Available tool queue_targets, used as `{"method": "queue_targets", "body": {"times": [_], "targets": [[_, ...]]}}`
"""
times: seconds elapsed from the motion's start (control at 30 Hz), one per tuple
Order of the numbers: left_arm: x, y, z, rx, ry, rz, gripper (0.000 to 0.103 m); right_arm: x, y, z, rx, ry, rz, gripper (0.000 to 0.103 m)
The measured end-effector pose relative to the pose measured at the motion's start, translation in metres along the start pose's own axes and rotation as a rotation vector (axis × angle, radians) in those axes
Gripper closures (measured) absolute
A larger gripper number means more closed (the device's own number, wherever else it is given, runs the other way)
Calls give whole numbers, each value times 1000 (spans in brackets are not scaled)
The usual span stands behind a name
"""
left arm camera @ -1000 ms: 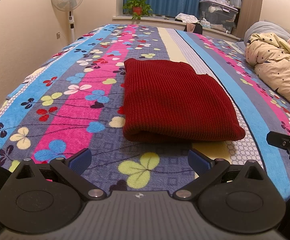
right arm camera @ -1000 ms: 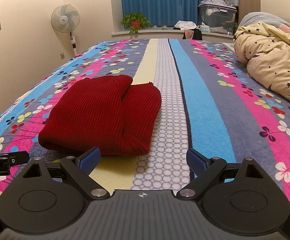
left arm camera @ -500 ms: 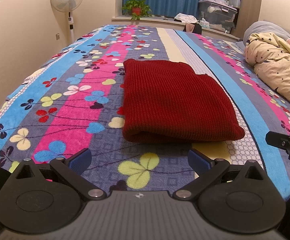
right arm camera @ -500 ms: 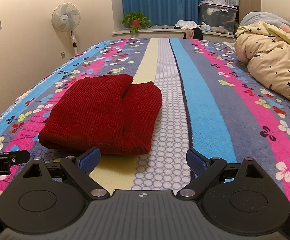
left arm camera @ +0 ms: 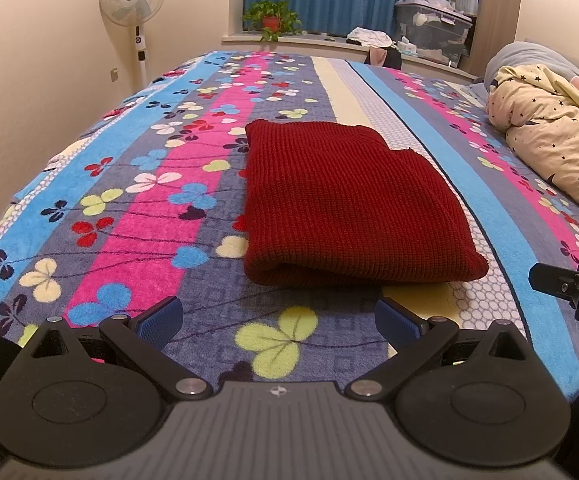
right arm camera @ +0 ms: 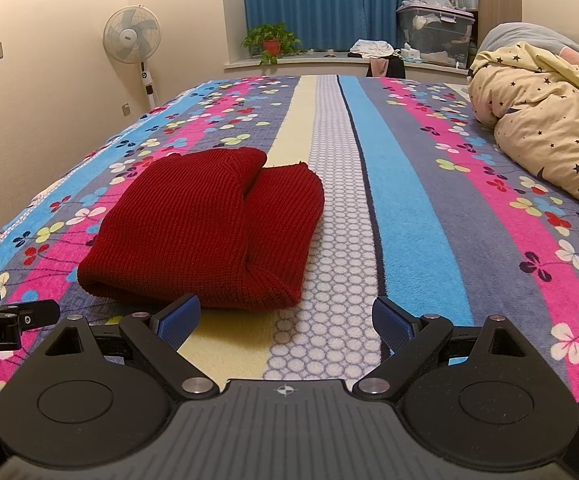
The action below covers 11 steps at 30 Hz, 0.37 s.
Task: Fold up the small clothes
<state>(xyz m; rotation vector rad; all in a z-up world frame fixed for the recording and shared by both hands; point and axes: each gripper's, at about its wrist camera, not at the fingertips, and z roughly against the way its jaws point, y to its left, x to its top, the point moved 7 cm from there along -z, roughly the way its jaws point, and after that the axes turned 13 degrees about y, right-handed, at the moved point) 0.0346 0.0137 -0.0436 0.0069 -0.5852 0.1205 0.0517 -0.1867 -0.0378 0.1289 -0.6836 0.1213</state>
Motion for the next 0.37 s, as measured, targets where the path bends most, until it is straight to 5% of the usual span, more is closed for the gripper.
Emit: {"method": "queue_targets", "body": {"times": [0.37], "targets": [[4,3,1,7,-20,-18,1,-1,1,1,1,1,1,10]]}}
